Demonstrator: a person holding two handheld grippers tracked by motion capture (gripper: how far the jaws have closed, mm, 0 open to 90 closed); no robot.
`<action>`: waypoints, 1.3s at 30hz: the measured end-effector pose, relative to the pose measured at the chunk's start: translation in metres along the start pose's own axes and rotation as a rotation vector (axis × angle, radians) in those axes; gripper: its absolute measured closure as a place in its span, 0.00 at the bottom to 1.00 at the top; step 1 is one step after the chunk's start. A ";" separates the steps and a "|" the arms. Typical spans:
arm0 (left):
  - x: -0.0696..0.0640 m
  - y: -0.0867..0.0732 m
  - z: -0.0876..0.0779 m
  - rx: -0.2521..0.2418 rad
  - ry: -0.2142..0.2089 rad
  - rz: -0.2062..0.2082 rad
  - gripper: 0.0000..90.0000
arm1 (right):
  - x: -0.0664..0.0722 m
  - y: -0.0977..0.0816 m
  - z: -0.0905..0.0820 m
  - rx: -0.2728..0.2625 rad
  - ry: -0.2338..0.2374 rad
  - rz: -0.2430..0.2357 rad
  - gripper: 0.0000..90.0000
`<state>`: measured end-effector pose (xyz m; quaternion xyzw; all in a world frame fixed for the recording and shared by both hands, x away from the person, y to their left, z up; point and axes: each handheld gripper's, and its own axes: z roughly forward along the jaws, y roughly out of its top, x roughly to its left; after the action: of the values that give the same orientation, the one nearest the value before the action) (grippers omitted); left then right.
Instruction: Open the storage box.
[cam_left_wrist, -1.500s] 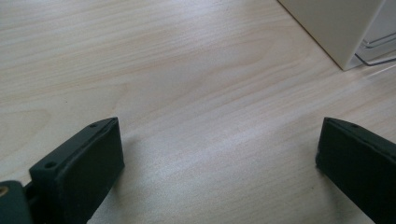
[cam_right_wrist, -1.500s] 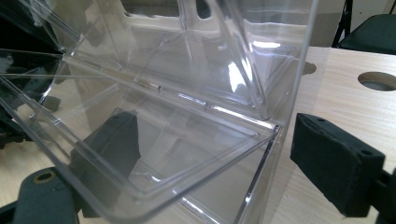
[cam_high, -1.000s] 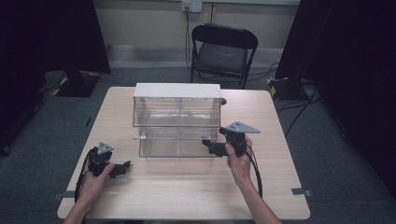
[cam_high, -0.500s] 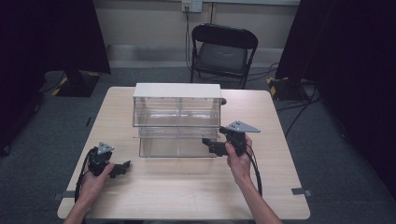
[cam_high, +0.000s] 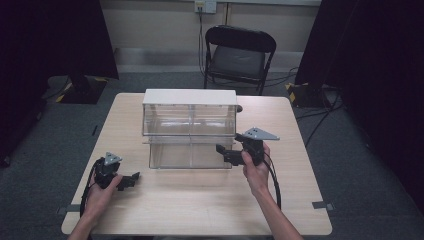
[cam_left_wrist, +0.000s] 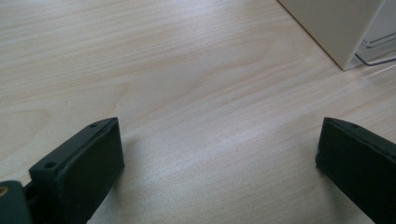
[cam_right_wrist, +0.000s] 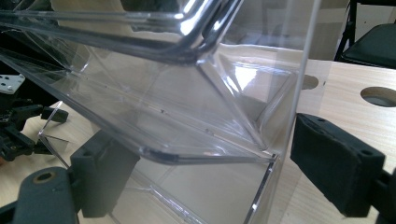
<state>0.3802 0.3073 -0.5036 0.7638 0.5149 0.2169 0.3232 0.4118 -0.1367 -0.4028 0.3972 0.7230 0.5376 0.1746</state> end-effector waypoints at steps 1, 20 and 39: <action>0.000 0.000 0.000 0.000 0.000 0.000 0.00 | 0.000 0.000 0.000 0.000 0.001 -0.001 0.16; 0.001 0.000 0.000 -0.001 -0.008 0.003 0.00 | -0.002 0.005 -0.001 -0.019 0.022 0.008 0.16; 0.001 0.000 0.000 0.001 -0.006 0.005 0.00 | 0.003 0.008 -0.002 -0.028 0.042 0.009 0.17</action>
<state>0.3809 0.3079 -0.5036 0.7658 0.5121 0.2154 0.3238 0.4114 -0.1350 -0.3940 0.3864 0.7171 0.5568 0.1627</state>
